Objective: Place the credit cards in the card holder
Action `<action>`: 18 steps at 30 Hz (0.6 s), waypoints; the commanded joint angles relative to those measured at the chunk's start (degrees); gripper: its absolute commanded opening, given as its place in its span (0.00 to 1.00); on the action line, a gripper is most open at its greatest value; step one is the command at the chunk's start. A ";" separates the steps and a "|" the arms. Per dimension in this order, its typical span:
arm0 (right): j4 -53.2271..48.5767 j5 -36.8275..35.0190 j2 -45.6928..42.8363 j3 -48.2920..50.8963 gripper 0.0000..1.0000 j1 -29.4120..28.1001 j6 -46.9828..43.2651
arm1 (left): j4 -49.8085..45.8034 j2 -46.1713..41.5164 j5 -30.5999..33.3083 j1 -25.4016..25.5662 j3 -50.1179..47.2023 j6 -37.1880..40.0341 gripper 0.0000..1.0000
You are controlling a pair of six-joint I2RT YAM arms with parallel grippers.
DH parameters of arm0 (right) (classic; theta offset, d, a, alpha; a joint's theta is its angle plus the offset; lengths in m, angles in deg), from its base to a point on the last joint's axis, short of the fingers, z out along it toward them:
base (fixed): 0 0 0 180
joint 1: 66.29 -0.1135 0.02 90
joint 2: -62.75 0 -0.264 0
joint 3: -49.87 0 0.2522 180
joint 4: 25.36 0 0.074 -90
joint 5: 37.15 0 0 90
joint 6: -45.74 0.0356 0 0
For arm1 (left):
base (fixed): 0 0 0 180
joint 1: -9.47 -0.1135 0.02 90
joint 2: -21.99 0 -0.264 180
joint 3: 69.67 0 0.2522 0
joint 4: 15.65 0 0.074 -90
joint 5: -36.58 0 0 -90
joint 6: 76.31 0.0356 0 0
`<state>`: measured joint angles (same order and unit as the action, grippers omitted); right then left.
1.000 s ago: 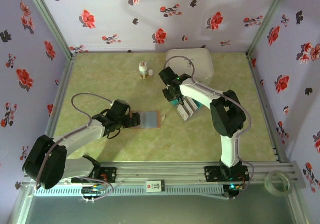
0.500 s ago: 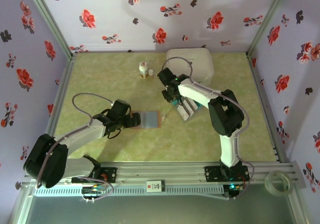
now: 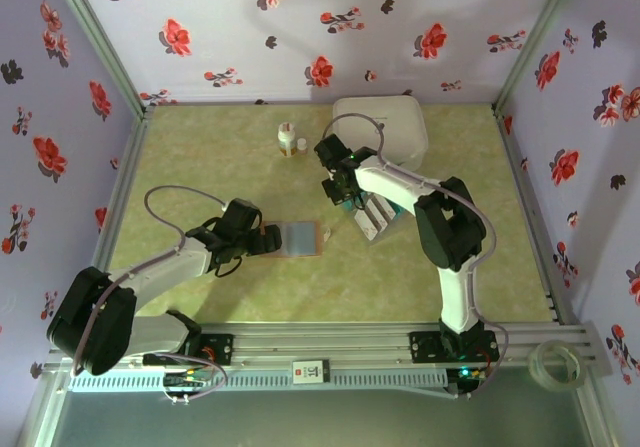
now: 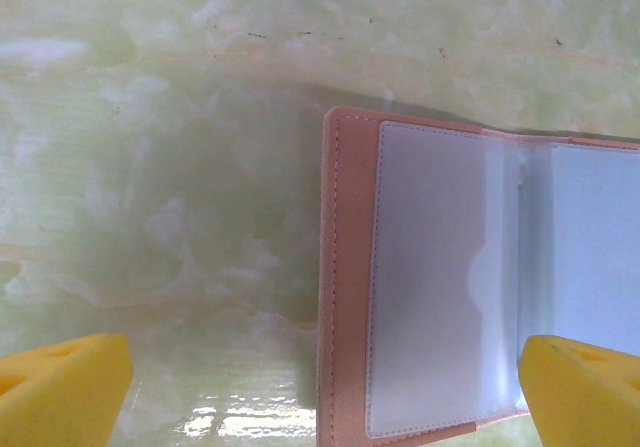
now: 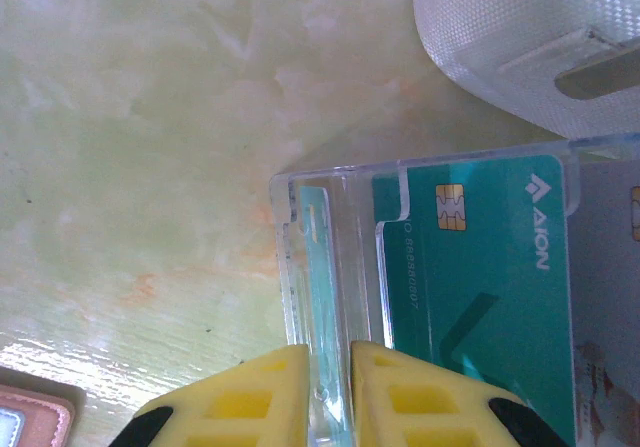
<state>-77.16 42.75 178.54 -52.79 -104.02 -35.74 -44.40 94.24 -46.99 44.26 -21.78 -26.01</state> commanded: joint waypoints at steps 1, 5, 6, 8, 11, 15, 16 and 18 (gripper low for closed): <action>-1.25 0.75 1.41 -1.86 0.18 0.62 0.10 | 0.66 0.71 1.21 0.45 0.25 0.28 1.00; -1.24 0.71 1.39 -1.85 0.16 0.90 0.07 | 0.78 0.88 1.21 0.44 0.49 0.27 1.00; -1.22 0.76 1.30 -1.82 0.15 0.93 -0.05 | 0.81 1.03 1.21 0.46 0.48 0.36 1.00; -1.32 0.71 1.20 -1.89 0.13 1.01 -0.16 | 0.76 1.10 1.21 0.42 0.56 0.37 1.00; -1.57 0.62 0.80 -2.04 0.13 1.09 -0.68 | 0.80 1.26 1.21 0.46 0.63 0.31 1.00; -2.29 0.40 0.12 -2.42 0.15 1.14 -1.33 | 0.77 1.36 1.21 0.41 0.75 0.31 1.00; -2.46 0.35 -0.02 -2.42 0.15 1.16 -1.43 | 0.84 1.45 1.21 0.46 0.70 0.24 1.00; -2.57 0.31 0.09 -2.42 0.14 1.18 -1.66 | 0.78 1.58 1.21 0.46 0.87 0.29 1.00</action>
<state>-77.86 42.99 179.13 -53.62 -103.28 -36.20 -43.96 95.18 -46.99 44.26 -21.78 -26.03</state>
